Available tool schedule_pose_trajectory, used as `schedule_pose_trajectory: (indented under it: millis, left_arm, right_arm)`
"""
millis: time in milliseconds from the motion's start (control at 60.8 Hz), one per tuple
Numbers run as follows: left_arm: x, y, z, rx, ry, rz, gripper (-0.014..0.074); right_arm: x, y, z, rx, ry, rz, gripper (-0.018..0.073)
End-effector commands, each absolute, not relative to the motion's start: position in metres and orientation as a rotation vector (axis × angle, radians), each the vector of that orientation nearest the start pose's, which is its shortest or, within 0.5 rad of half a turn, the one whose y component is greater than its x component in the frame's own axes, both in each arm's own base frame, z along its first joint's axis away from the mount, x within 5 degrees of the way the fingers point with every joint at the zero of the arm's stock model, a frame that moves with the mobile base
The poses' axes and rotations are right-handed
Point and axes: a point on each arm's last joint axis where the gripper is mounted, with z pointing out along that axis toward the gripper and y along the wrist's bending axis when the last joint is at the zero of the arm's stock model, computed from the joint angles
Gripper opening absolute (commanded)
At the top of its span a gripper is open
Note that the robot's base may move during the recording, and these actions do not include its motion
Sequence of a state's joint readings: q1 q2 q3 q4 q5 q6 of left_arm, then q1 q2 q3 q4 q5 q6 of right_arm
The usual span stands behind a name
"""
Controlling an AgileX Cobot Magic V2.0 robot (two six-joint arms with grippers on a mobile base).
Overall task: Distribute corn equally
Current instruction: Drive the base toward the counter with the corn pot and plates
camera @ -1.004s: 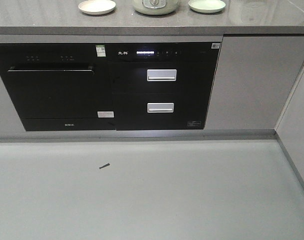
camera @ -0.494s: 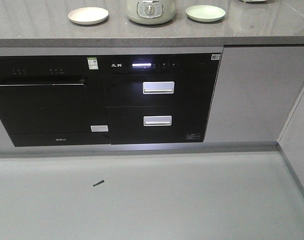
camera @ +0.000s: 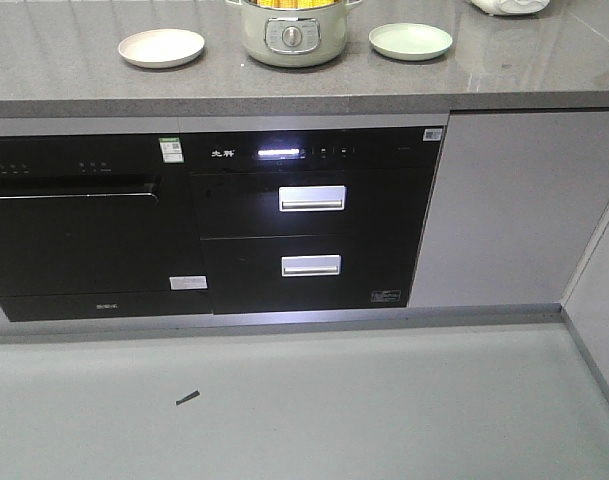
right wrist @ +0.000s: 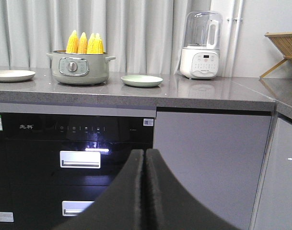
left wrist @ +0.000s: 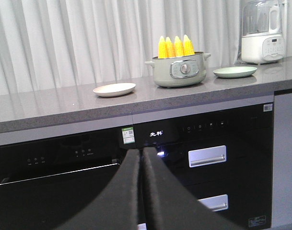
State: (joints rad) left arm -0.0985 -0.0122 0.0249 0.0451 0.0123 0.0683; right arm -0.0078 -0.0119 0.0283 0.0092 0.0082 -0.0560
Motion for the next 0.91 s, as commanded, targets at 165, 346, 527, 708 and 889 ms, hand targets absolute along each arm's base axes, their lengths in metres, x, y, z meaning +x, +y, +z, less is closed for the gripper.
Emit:
schedule_pose_trajectory:
  millis: [165, 346, 527, 708, 889]
  left_arm:
    - [0.0548, -0.0057, 0.2084, 0.139, 1.423, -0.009, -0.0007]
    - [0.0548, -0.0057, 0.2084, 0.139, 1.423, -0.009, -0.0007]
    - [0.0548, -0.0057, 0.2084, 0.139, 1.423, -0.009, -0.0007]
    - [0.0548, -0.0057, 0.2084, 0.139, 1.423, -0.009, -0.0007]
    - [0.0548, -0.0057, 0.2084, 0.139, 1.423, -0.009, -0.0007]
  right_arm:
    - [0.0558, -0.0005, 0.2074, -0.034, 1.433, -0.054, -0.0010]
    - [0.0558, -0.0005, 0.2074, -0.034, 1.433, -0.054, -0.0010]
    - [0.0558, -0.0005, 0.2074, -0.034, 1.433, -0.054, -0.0010]
    - [0.0558, -0.0005, 0.2074, -0.034, 1.433, -0.054, -0.0010]
    - [0.0558, -0.0005, 0.2074, -0.034, 1.433, -0.054, -0.0010]
